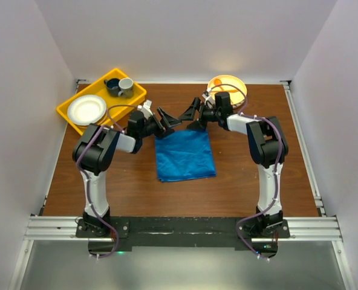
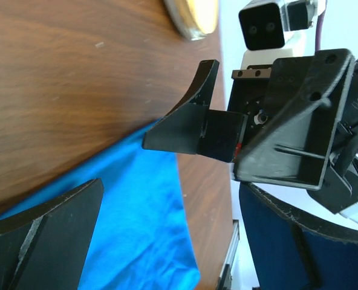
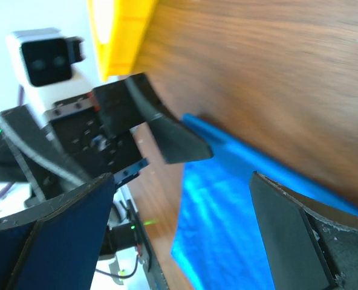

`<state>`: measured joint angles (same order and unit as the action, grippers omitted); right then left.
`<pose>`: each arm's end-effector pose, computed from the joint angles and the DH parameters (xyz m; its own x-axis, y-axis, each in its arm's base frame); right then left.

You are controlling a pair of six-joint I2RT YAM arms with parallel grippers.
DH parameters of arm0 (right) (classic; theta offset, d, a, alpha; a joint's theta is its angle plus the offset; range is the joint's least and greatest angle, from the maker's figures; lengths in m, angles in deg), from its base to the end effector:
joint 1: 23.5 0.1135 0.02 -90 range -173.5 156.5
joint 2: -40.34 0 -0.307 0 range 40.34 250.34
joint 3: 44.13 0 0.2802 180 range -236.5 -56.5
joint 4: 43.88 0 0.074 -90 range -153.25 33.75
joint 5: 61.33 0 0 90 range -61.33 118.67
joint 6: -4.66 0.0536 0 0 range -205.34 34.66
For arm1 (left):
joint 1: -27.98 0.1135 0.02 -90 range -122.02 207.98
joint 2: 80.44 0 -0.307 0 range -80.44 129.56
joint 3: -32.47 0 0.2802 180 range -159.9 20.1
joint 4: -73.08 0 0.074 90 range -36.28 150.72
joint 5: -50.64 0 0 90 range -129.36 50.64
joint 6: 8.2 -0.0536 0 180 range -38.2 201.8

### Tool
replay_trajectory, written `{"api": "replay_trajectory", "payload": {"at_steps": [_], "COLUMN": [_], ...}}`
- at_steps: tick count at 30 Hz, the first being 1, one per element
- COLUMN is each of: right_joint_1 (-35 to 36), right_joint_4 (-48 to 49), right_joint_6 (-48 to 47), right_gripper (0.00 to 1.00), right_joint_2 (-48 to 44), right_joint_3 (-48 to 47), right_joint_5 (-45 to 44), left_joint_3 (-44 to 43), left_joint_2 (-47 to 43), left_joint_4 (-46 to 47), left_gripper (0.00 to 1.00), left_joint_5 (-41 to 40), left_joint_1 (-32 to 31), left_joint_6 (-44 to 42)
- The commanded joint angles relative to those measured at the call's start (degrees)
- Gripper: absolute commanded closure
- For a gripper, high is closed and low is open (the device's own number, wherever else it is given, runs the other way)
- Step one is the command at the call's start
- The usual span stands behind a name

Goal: Fold the napkin into a case and place the utensils inside
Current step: Smooth out the square-folded napkin at the center of the board.

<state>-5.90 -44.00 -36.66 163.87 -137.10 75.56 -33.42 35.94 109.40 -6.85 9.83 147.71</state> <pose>0.4895 0.1963 0.1705 -0.9258 0.2448 -0.2881 -0.1663 0.4206 0.8919 0.4189 -0.1676 0.1432 -0.7868 -0.5522 -0.2756 0.0970 0.3304 -0.9388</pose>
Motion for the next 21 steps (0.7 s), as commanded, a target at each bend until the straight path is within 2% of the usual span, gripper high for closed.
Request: {"api": "replay_trajectory", "payload": {"at_steps": [1,8,14,17,21], "right_joint_1": [0.1,-0.9,-1.2,-1.0,-0.8], "right_joint_4": [0.8,-3.5,-7.1,-5.7,-6.0], "right_joint_6": [0.4,-6.2,-9.9,-7.7,-5.8], "right_gripper": [0.02,0.02,0.02,0.02,0.02], "right_joint_2": [3.3,7.6,7.7,1.6,-9.3], "right_joint_3": [-0.3,-1.4,-4.2,-3.0,5.5], "right_joint_5": [-2.2,-1.5,0.9,4.2,6.4], "left_joint_3": [-2.6,2.0,5.9,5.6,4.7], "left_joint_2": [2.2,1.7,0.0,-0.2,0.1], "left_joint_4": [-4.1,-10.7,-11.9,-11.6,-11.2], "left_gripper": [0.00,0.00,0.00,0.00,0.00], "left_joint_5": [-6.0,-6.6,-6.1,-5.9,-5.4], "left_joint_1": [-0.2,3.5,4.9,4.9,4.9], "left_joint_6": [-1.9,-4.5,-6.7,-7.2,-7.7]}}
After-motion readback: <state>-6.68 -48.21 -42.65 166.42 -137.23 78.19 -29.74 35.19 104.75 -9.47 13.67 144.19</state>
